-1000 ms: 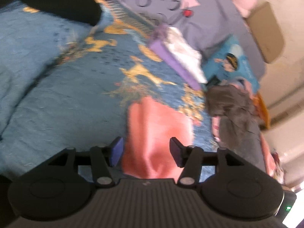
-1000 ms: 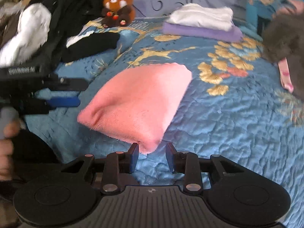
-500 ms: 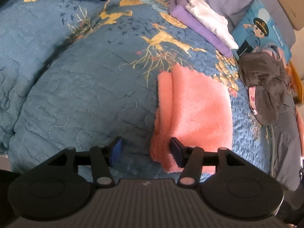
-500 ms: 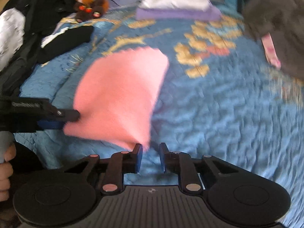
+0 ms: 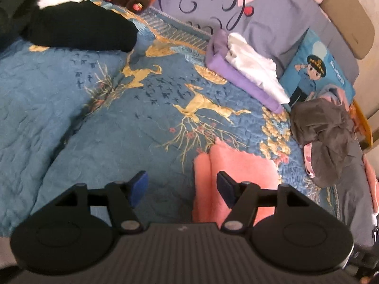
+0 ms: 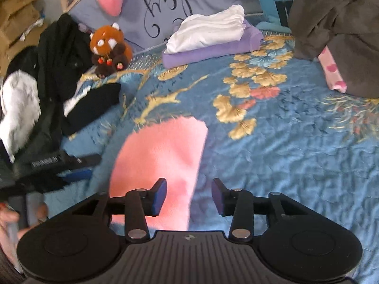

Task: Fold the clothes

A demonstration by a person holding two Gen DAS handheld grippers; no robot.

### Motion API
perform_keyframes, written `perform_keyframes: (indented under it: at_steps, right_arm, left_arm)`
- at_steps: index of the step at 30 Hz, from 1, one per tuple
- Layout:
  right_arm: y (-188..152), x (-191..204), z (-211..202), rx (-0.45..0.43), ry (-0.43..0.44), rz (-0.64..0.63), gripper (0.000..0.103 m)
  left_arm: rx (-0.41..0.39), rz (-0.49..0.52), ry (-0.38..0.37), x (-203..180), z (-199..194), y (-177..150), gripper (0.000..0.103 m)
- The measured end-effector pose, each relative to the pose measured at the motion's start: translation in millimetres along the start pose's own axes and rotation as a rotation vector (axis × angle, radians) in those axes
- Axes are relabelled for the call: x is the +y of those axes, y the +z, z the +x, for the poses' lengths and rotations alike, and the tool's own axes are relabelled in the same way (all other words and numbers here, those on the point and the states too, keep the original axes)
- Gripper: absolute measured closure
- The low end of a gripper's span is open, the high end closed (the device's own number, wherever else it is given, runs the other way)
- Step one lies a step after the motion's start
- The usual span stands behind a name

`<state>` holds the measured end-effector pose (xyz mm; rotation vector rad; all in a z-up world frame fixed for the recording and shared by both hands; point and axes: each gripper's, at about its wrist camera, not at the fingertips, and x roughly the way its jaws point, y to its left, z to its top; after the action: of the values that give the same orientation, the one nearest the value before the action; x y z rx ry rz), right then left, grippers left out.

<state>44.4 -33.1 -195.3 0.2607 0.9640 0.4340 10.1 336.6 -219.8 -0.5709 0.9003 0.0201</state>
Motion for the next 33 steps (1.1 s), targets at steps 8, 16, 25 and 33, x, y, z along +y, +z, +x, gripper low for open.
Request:
perform_keyframes:
  at_steps: [8,16,25,33]
  right_arm:
    - [17.7,-4.0,18.7,0.012,-0.001,0.093,0.059]
    - [25.2,-12.3,25.4,-0.003,-0.019,0.151,0.058]
    - [26.6,-9.6,18.3,-0.026,-0.006,0.160,0.056]
    - [27.0,-12.7,6.6,-0.054,-0.003,0.187,0.054]
  left_arm:
    - [0.110,-0.161,-0.173,32.9,45.7,28.2,0.034]
    - [0.170,-0.285,-0.360,41.9,66.7,36.3,0.034]
    - [0.235,-0.358,-0.408,48.5,79.0,31.4,0.034]
    - [0.222,-0.321,-0.419,32.8,81.1,33.3,0.034]
